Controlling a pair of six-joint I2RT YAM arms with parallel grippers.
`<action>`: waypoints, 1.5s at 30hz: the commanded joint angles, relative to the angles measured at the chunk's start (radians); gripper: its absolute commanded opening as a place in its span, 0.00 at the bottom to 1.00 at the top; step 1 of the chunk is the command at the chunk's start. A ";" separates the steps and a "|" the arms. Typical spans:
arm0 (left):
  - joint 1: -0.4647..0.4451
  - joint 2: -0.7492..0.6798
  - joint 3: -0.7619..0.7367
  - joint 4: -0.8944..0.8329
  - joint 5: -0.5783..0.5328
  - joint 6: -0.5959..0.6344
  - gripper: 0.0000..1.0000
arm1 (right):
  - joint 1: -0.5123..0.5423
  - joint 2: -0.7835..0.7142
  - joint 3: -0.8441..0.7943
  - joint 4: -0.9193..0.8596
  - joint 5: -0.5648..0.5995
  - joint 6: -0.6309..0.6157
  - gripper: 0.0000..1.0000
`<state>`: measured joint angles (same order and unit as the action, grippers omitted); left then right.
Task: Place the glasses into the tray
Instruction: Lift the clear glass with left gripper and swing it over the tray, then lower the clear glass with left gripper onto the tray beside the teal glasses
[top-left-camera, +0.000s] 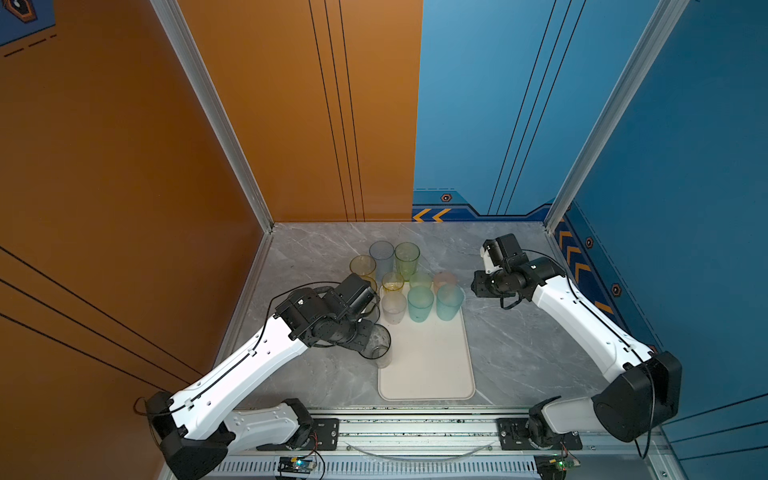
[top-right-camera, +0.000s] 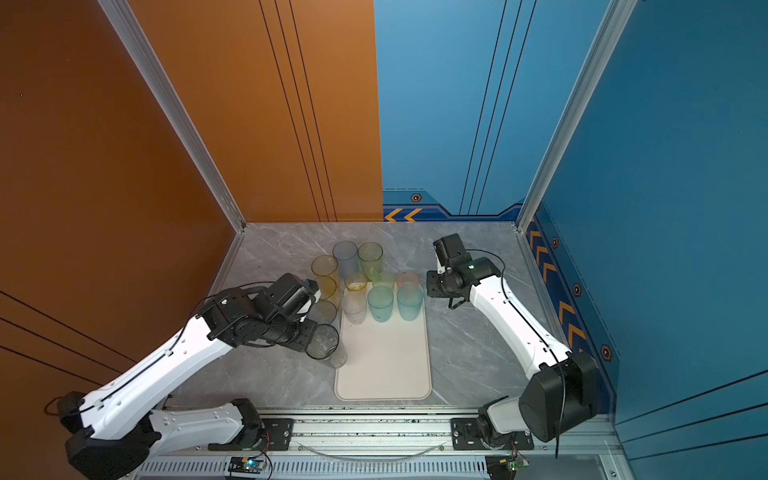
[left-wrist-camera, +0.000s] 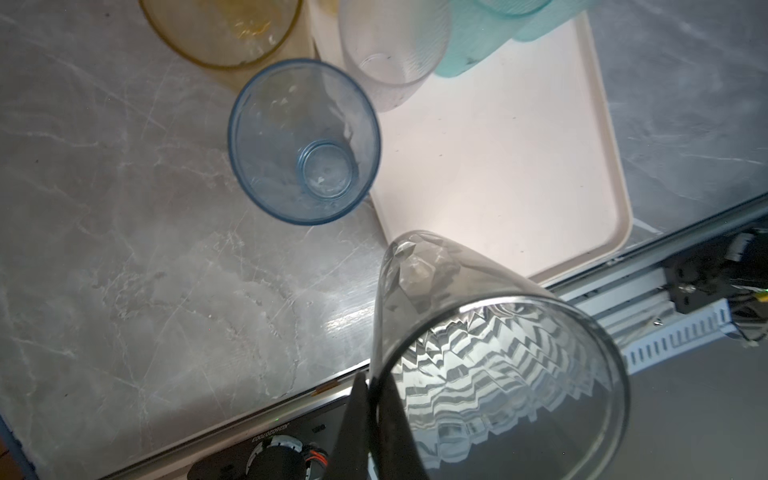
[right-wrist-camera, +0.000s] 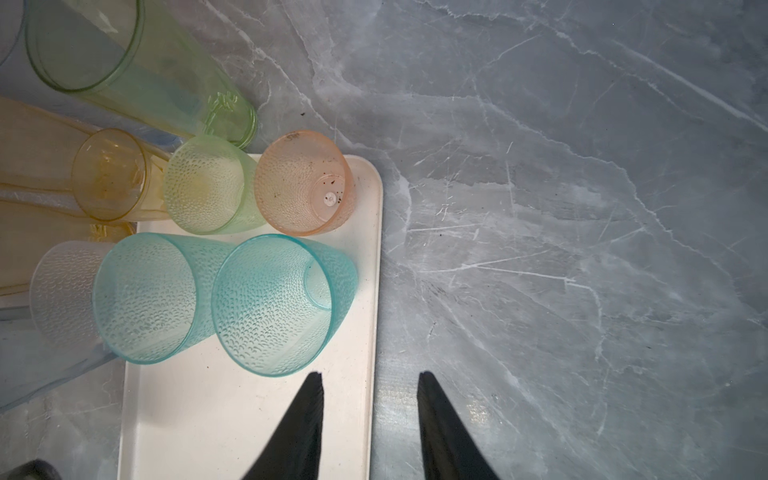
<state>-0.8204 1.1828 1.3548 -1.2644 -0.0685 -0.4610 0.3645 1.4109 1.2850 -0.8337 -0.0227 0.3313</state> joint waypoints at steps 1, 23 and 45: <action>-0.044 0.068 0.095 -0.009 0.029 0.041 0.00 | -0.015 -0.010 0.003 -0.027 0.020 0.006 0.37; -0.167 0.773 0.760 -0.006 -0.043 0.342 0.00 | -0.102 -0.049 0.011 -0.056 0.000 -0.020 0.37; -0.156 1.016 0.964 -0.009 -0.027 0.389 0.00 | -0.145 -0.044 0.005 -0.057 -0.018 -0.043 0.37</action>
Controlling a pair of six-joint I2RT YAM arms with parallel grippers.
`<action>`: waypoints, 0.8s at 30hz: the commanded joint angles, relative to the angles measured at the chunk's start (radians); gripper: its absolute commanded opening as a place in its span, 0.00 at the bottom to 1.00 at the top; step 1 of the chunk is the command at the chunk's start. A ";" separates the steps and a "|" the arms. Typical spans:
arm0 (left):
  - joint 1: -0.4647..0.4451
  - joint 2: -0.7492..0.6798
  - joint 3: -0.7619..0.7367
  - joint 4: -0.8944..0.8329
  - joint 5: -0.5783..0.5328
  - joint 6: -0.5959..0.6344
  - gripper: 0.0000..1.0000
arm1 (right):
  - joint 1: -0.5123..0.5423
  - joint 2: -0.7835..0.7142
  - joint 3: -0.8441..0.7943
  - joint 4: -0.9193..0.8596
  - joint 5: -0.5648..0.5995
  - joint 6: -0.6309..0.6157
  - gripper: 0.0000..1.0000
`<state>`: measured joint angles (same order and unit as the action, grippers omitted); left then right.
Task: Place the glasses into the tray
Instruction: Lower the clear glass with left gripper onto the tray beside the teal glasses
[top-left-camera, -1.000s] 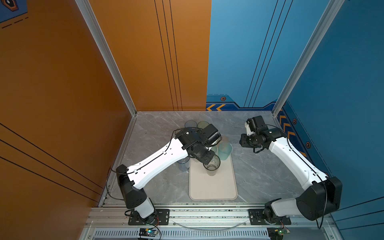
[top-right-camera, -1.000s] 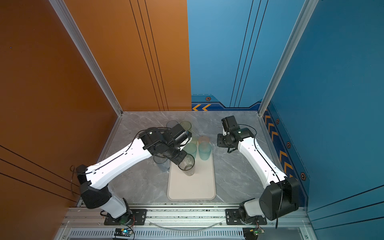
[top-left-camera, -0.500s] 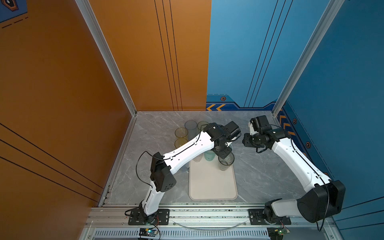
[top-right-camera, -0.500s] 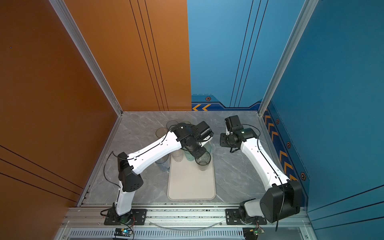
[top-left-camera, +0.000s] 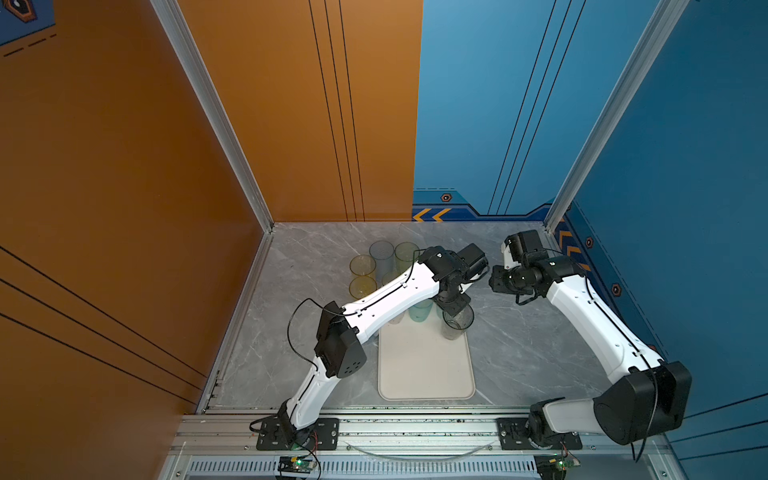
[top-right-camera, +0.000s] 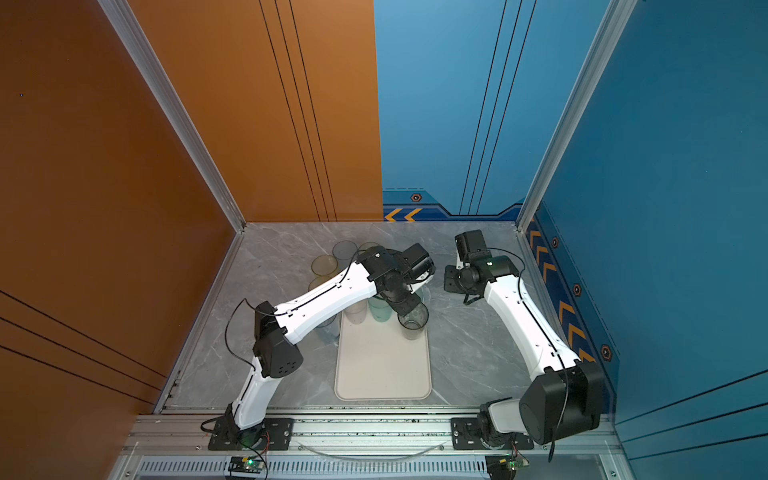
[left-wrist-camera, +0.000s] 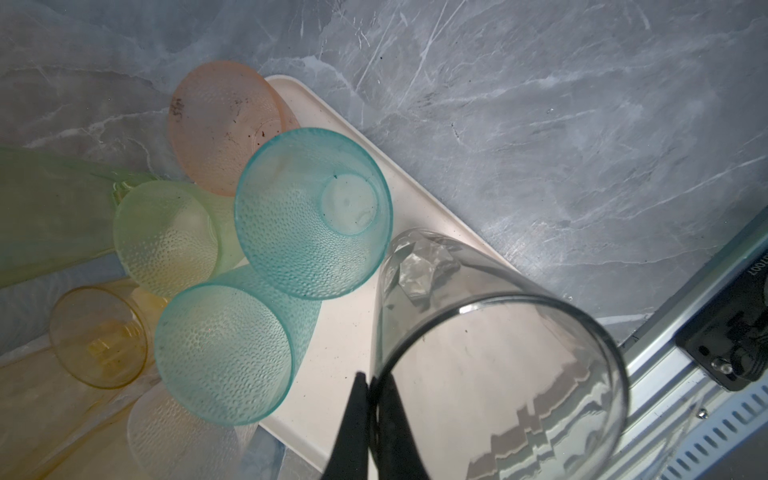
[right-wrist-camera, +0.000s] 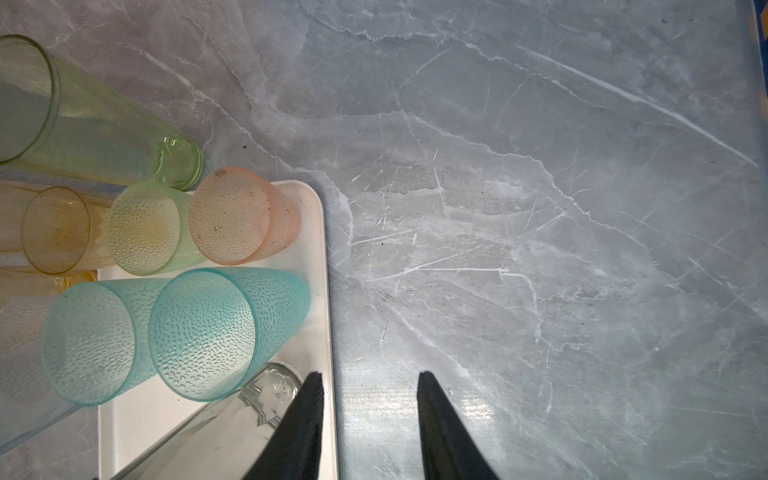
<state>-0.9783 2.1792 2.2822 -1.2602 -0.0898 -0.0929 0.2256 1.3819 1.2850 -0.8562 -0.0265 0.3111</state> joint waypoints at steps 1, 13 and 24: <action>0.002 0.024 0.039 -0.013 -0.005 0.022 0.00 | -0.008 -0.014 0.005 -0.033 -0.016 -0.023 0.37; 0.005 0.070 0.077 -0.013 -0.013 0.021 0.00 | -0.015 0.002 0.004 -0.028 -0.024 -0.029 0.37; 0.006 0.098 0.098 -0.013 -0.002 0.019 0.00 | -0.019 0.017 0.001 -0.017 -0.033 -0.032 0.37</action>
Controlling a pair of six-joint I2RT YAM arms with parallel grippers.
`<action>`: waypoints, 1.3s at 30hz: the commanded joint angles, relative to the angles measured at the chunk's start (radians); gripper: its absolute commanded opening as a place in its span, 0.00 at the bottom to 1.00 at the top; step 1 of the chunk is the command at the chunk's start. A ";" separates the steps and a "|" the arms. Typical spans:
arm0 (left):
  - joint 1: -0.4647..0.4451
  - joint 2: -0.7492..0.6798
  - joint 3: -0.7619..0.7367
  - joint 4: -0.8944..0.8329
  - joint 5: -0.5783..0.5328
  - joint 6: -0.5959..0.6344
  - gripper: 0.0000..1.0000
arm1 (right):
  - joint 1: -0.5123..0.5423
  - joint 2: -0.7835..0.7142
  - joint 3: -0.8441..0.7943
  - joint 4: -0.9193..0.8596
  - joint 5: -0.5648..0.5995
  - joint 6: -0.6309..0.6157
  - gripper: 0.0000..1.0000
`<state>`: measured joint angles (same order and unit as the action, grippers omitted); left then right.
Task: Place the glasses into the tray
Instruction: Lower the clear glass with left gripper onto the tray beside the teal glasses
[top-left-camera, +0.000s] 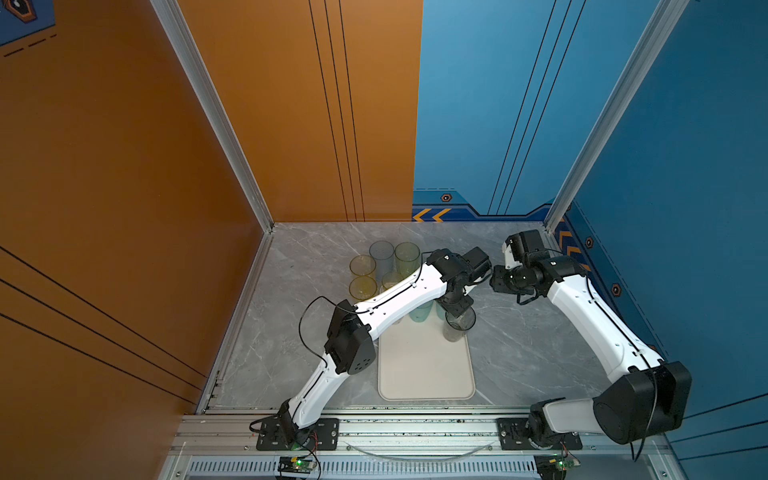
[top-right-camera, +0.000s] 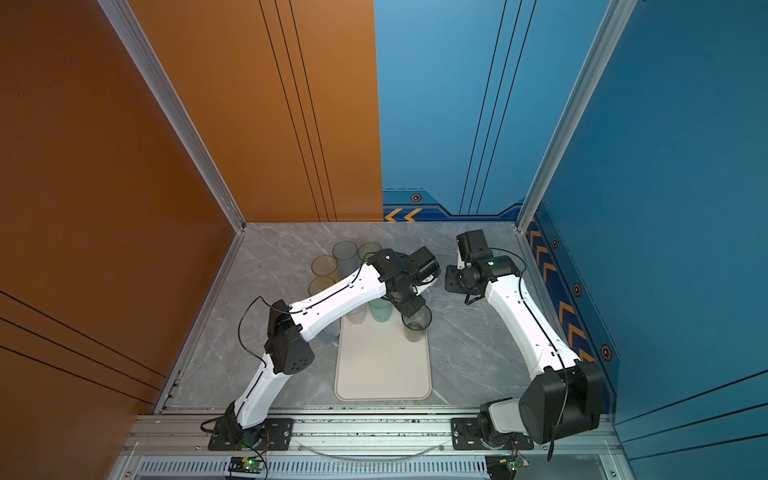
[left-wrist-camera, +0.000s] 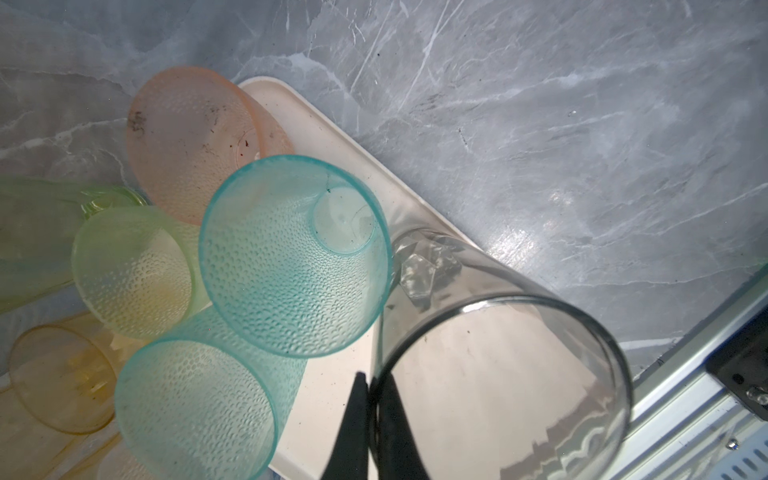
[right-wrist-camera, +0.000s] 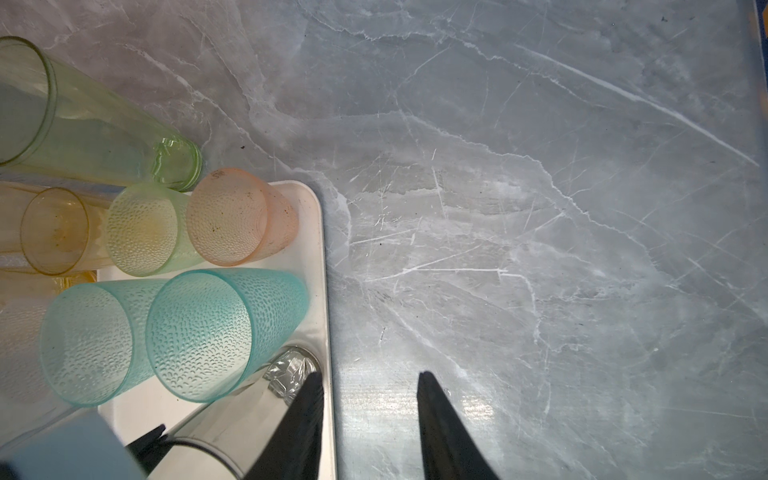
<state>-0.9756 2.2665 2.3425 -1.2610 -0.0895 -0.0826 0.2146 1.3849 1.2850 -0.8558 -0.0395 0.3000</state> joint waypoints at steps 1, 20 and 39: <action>0.004 0.013 0.041 -0.012 -0.001 0.009 0.00 | -0.007 0.016 0.000 -0.017 -0.021 -0.020 0.37; 0.004 0.023 0.046 -0.015 0.011 0.007 0.07 | -0.010 0.022 -0.007 -0.005 -0.036 -0.018 0.37; 0.010 0.015 0.010 -0.066 0.042 -0.001 0.06 | 0.016 0.049 -0.004 0.002 -0.051 -0.010 0.37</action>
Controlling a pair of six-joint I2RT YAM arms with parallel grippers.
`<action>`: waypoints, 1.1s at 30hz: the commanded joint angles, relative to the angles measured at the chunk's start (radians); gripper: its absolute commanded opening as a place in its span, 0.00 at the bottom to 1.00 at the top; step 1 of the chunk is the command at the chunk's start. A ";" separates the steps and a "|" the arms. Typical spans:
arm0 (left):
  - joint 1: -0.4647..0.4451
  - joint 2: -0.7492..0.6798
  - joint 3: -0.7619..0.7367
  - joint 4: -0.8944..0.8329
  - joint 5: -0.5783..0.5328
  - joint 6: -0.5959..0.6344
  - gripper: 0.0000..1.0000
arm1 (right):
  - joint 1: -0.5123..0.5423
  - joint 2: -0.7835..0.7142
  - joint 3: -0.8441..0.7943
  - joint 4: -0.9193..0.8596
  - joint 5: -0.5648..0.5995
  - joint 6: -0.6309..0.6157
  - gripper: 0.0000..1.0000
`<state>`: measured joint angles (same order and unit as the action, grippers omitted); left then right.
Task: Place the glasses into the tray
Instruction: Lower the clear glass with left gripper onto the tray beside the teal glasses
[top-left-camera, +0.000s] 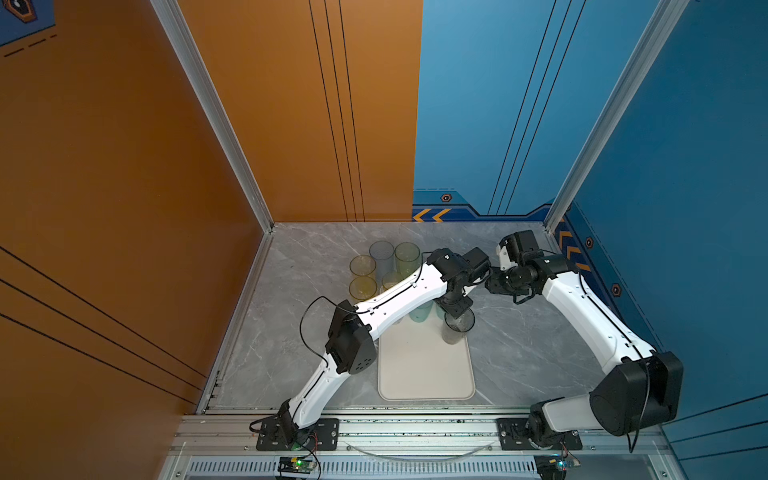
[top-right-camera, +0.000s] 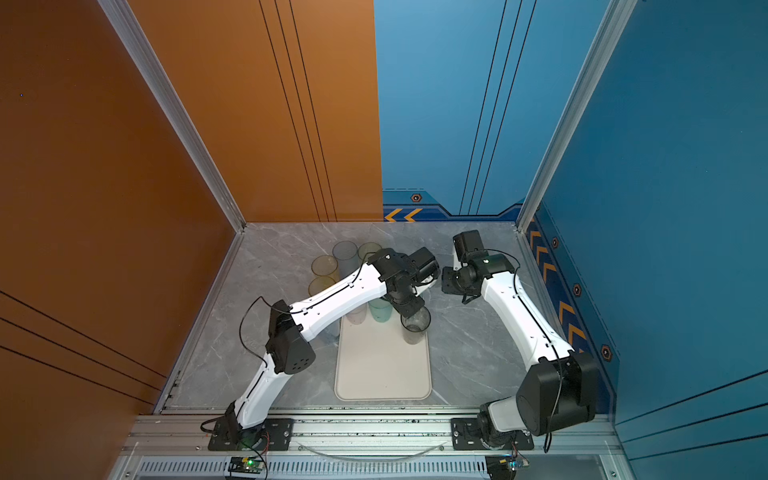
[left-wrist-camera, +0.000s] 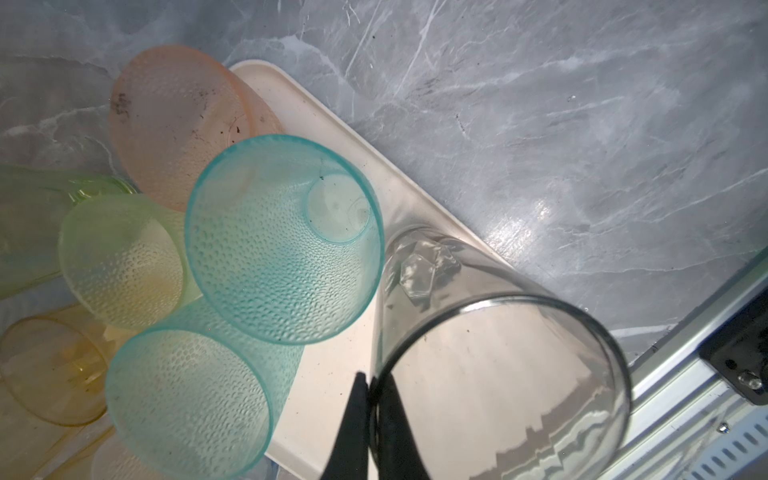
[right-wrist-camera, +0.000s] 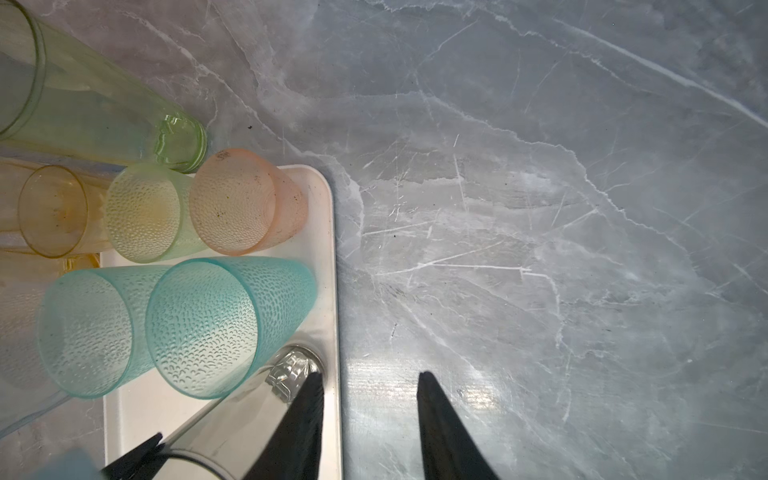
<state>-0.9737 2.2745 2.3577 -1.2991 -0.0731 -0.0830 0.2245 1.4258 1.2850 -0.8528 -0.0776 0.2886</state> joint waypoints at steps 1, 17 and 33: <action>0.010 0.008 -0.003 -0.028 0.027 0.000 0.06 | 0.007 0.010 -0.004 0.000 -0.013 0.001 0.37; 0.022 0.035 0.024 -0.028 0.016 0.002 0.10 | 0.009 0.020 -0.002 -0.001 -0.012 -0.002 0.37; 0.026 0.035 0.050 -0.027 0.000 0.002 0.15 | 0.009 0.025 -0.003 0.002 -0.015 -0.003 0.37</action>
<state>-0.9539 2.3020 2.3734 -1.3029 -0.0662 -0.0830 0.2264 1.4429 1.2850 -0.8524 -0.0795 0.2886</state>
